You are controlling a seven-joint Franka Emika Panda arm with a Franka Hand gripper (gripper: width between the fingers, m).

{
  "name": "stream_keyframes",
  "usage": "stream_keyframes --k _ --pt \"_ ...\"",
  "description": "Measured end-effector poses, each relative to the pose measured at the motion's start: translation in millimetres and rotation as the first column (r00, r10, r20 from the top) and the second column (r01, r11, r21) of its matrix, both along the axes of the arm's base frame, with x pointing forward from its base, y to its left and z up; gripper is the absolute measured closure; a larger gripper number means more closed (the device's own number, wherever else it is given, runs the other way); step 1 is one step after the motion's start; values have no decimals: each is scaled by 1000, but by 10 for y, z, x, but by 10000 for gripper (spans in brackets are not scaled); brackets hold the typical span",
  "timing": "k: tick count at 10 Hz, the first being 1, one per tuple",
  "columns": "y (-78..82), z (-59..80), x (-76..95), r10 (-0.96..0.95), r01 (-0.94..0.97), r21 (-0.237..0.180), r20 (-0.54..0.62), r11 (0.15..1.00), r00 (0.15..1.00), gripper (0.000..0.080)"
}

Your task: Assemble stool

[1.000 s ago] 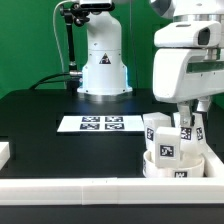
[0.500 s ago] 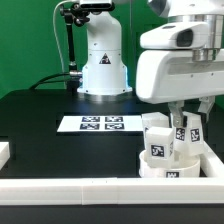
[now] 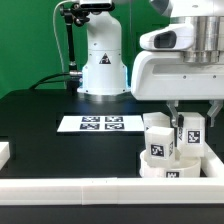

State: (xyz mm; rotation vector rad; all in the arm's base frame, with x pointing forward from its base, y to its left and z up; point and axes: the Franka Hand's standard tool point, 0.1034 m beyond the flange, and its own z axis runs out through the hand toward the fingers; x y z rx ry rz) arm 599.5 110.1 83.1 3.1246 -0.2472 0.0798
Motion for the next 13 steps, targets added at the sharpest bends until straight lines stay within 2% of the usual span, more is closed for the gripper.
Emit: stream_keyframes --k 5,8,9,11,13 --pt "9 -3 -4 -269 269 15 1 963 963 459" --pt "16 -3 -6 -435 435 25 -2 900 900 459" --pt "22 -8 -7 -521 520 43 -6 853 854 459" --pt "19 -15 8 -716 712 120 -12 692 698 459" --pt "17 -14 29 -840 832 166 -36 529 542 459"
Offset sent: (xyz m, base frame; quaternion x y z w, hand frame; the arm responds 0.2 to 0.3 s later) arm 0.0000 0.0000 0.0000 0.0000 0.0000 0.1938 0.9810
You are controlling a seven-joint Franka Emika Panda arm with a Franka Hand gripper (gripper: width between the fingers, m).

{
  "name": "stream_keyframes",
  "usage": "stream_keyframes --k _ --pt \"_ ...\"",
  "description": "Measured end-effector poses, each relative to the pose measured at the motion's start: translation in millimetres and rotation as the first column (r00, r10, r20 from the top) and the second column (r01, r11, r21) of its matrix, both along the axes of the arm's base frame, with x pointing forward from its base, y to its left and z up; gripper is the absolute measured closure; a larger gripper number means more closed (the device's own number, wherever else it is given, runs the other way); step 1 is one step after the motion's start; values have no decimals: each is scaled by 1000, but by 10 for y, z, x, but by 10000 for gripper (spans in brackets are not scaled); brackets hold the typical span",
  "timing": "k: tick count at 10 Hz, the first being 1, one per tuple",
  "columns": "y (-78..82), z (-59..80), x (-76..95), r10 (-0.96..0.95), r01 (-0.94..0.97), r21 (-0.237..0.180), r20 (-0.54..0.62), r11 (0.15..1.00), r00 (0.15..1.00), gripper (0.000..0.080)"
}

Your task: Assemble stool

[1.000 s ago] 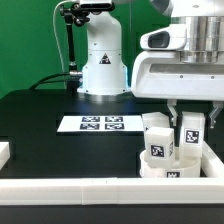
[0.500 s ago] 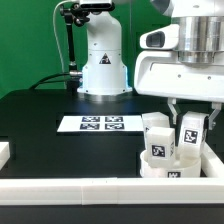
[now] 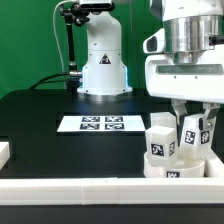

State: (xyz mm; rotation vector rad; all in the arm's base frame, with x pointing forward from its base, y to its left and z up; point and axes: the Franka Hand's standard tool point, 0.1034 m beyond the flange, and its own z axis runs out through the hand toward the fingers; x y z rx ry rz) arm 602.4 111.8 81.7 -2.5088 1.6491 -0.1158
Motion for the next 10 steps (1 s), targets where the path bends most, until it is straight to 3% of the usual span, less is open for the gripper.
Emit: stream_keyframes --k 4,7,10 --pt "5 -3 7 -331 333 80 -30 940 943 459" --pt "-9 -5 28 -554 560 128 -78 819 829 459" --pt "-34 -3 33 -668 678 143 -113 721 735 459"
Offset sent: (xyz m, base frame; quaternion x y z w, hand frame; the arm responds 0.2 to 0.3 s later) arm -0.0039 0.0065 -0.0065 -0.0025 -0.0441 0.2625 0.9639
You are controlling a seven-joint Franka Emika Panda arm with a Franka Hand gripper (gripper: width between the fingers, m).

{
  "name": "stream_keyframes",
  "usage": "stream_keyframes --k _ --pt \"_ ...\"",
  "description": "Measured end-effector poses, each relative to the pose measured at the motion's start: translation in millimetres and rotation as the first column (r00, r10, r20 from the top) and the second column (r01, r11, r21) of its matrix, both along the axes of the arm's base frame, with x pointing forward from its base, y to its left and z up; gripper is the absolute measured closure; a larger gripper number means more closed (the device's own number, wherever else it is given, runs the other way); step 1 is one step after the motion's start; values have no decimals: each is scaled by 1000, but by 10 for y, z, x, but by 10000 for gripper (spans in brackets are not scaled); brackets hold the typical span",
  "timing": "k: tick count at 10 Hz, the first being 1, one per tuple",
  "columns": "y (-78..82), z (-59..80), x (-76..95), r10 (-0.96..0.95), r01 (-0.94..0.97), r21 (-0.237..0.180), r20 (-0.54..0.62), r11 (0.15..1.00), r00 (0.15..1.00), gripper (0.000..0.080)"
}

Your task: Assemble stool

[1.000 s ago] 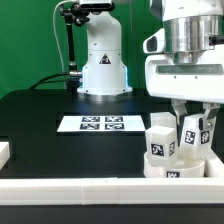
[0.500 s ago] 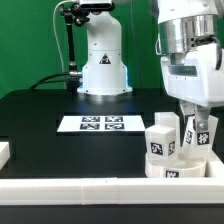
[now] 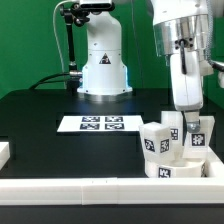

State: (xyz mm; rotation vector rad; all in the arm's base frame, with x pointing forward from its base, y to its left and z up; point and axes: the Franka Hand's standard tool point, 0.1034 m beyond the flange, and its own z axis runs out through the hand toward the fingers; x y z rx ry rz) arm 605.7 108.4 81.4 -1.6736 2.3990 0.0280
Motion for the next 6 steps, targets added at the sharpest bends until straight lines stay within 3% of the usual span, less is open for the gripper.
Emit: stream_keyframes --k 3,4,5,6 --pt "-3 0 1 -59 59 10 -8 998 998 459" --pt "2 12 5 -29 29 5 -8 1000 1000 295" --pt "13 51 34 25 -25 1 -1 1000 1000 197" --pt "31 93 70 103 -103 -9 14 995 995 158"
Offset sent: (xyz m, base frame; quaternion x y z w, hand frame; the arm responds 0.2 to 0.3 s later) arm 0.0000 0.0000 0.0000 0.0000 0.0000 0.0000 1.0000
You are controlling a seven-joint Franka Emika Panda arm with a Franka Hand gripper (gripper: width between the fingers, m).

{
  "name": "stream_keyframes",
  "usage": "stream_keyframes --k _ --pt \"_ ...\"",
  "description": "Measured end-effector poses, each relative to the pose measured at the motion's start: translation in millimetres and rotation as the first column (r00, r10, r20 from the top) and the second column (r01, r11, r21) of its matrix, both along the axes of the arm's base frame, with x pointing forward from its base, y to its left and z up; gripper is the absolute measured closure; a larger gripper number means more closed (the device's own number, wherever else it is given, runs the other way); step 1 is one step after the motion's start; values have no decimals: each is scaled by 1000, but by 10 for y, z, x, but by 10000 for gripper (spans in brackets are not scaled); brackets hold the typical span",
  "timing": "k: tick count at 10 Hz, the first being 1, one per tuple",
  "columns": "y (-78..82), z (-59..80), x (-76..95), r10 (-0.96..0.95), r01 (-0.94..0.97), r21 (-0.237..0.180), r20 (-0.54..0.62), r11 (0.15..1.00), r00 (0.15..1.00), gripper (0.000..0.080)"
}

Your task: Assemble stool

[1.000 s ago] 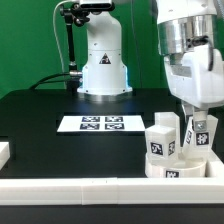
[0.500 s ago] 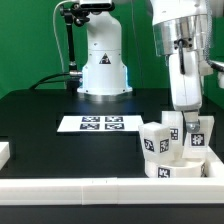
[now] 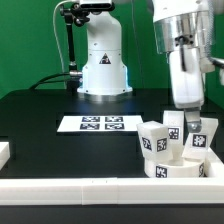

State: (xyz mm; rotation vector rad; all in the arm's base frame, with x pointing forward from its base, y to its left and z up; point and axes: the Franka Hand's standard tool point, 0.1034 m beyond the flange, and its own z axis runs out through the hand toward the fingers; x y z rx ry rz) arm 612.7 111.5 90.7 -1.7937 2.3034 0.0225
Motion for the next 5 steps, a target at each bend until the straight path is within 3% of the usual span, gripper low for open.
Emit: stream_keyframes --k 5 --pt "24 34 43 299 -297 -53 40 953 953 150"
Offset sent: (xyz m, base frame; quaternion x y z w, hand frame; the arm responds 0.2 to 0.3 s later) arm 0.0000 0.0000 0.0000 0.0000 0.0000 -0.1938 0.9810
